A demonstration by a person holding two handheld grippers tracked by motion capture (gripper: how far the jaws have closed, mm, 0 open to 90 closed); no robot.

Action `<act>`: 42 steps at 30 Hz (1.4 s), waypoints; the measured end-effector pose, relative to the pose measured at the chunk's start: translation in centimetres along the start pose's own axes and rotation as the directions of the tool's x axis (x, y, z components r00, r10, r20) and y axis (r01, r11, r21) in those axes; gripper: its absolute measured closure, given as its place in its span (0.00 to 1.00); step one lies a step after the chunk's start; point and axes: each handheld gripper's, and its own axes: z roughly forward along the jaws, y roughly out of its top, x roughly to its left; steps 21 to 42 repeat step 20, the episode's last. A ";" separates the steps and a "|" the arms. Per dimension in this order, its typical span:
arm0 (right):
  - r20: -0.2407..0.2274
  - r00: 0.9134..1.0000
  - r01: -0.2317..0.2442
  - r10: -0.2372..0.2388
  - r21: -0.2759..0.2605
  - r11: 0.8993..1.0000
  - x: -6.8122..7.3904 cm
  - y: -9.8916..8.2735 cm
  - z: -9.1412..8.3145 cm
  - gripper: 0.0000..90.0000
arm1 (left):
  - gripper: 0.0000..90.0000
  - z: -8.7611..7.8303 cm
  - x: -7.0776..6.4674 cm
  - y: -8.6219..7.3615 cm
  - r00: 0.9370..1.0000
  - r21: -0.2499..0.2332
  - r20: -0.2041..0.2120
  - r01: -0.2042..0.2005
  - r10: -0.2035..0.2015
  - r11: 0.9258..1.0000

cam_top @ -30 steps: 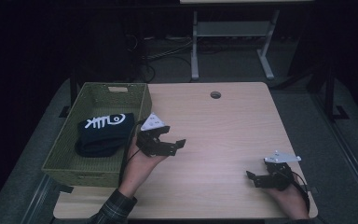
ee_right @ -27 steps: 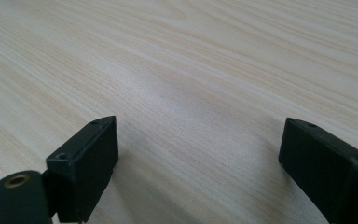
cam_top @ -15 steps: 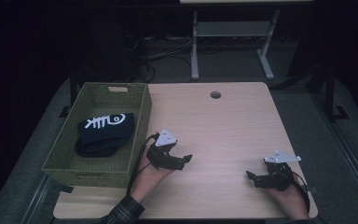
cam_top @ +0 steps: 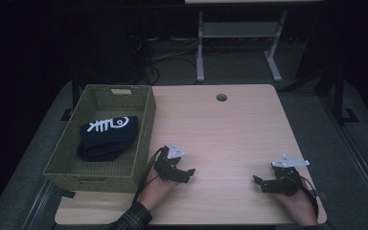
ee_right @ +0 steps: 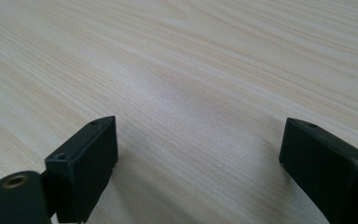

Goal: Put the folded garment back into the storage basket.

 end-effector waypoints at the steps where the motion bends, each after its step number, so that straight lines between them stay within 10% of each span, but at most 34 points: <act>1: 0.000 1.000 0.000 0.000 0.000 1.000 0.0 0.0 0.0 0.12 | 0.14 0.2 0.1 -0.1 1.000 0.009 0.000 0.000 0.000 1.000; 42: 0.000 1.000 0.001 -0.001 0.000 1.000 0.0 0.0 0.0 0.12 | 0.14 0.4 0.1 -0.7 0.999 -0.002 -0.012 -0.034 0.034 0.999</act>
